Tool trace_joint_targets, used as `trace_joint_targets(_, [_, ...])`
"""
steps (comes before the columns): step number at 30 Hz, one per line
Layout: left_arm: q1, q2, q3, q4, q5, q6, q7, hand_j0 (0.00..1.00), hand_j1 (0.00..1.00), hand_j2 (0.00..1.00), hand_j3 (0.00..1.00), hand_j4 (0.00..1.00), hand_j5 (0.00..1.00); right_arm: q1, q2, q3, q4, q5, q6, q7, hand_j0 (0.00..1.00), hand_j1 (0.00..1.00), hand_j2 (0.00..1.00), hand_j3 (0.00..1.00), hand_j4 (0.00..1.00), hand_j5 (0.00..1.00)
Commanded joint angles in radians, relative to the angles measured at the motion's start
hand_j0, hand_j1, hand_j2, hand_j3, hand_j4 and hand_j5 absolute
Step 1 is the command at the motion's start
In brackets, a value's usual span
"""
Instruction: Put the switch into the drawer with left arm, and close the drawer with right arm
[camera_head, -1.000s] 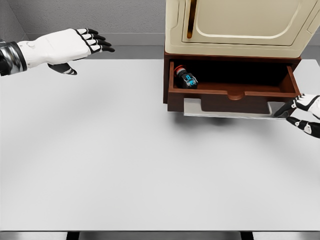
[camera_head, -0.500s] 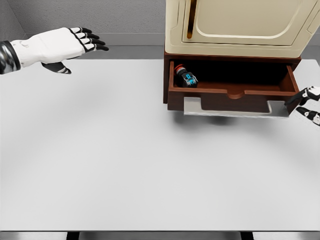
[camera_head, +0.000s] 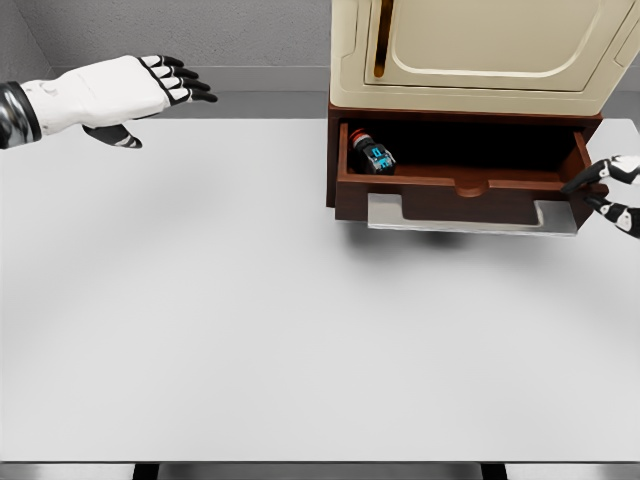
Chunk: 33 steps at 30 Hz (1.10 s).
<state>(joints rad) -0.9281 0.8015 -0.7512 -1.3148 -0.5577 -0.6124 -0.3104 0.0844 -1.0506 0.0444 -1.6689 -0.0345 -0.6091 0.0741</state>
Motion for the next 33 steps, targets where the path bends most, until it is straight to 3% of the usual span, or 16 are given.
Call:
trace_joint_targets(1, [0.000, 0.001, 0.001, 0.000, 0.005, 0.002, 0.001, 1.00, 1.00, 1.00, 1.00, 1.00, 1.00, 0.000, 0.000, 0.005, -0.003, 0.011, -0.002, 0.006, 0.53, 0.53, 0.53, 0.53, 0.53, 0.53])
trace_joint_targets(8, [0.000, 0.002, 0.003, -0.001, 0.009, 0.002, 0.001, 1.00, 1.00, 1.00, 1.00, 1.00, 1.00, -0.002, -0.008, -0.032, -0.057, -0.002, -0.002, 0.006, 0.52, 0.52, 0.52, 0.52, 0.52, 0.52])
trace_joint_targets(18, [0.002, 0.004, 0.000, -0.003, 0.005, 0.002, 0.001, 1.00, 1.00, 1.00, 1.00, 1.00, 1.00, 0.090, -0.012, -0.035, -0.098, -0.007, -0.002, 0.006, 0.51, 0.51, 0.51, 0.51, 0.51, 0.51])
trace_joint_targets(24, [0.002, 0.004, 0.001, -0.001, 0.009, 0.002, 0.001, 1.00, 1.00, 1.00, 1.00, 1.00, 1.00, 0.115, -0.009, -0.035, -0.072, -0.007, -0.002, 0.006, 0.53, 0.53, 0.53, 0.53, 0.53, 0.53])
trace_joint_targets(29, [0.002, 0.004, 0.001, -0.001, 0.007, 0.002, 0.001, 1.00, 1.00, 1.00, 1.00, 1.00, 1.00, 0.095, -0.005, -0.035, 0.009, -0.008, -0.002, 0.006, 0.54, 0.54, 0.54, 0.54, 0.54, 0.54])
trace_joint_targets(33, [0.002, 0.004, 0.001, 0.000, 0.007, 0.002, 0.001, 1.00, 1.00, 1.00, 1.00, 1.00, 1.00, 0.095, -0.003, -0.035, 0.011, -0.005, -0.002, 0.006, 0.53, 0.53, 0.53, 0.53, 0.53, 0.53])
